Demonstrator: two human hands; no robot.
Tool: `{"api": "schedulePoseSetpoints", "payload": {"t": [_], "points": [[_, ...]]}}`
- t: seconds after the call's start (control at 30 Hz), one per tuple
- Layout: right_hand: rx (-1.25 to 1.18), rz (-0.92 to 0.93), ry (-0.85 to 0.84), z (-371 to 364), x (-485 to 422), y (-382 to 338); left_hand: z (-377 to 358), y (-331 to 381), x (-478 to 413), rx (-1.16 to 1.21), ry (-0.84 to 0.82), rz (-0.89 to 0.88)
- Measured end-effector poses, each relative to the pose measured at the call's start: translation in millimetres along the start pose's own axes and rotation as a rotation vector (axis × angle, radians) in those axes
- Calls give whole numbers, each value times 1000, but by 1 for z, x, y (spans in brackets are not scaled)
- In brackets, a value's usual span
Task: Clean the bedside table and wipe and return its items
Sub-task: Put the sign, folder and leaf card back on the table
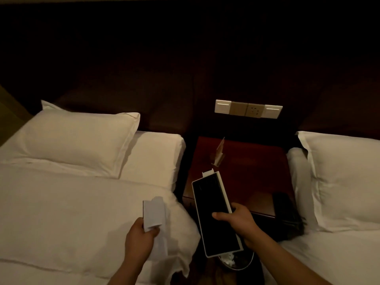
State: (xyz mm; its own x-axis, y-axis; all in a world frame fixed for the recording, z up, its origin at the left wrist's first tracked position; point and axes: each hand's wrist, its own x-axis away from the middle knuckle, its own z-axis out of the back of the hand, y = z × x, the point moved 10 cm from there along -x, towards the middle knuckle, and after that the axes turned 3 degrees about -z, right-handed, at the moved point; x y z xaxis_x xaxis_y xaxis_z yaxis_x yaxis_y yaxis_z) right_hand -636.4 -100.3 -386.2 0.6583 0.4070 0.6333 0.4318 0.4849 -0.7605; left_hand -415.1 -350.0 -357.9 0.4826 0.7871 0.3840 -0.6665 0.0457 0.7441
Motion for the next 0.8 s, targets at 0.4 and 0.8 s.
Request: {"api": "schedulePoseSetpoints", "payload": {"t": [0.4, 0.8], "points": [[-203, -101, 125, 65, -74, 14, -109, 69, -96, 16, -152, -32], [-352, -279, 316, 91, -212, 39, -250, 77, -252, -109, -377, 12]]}}
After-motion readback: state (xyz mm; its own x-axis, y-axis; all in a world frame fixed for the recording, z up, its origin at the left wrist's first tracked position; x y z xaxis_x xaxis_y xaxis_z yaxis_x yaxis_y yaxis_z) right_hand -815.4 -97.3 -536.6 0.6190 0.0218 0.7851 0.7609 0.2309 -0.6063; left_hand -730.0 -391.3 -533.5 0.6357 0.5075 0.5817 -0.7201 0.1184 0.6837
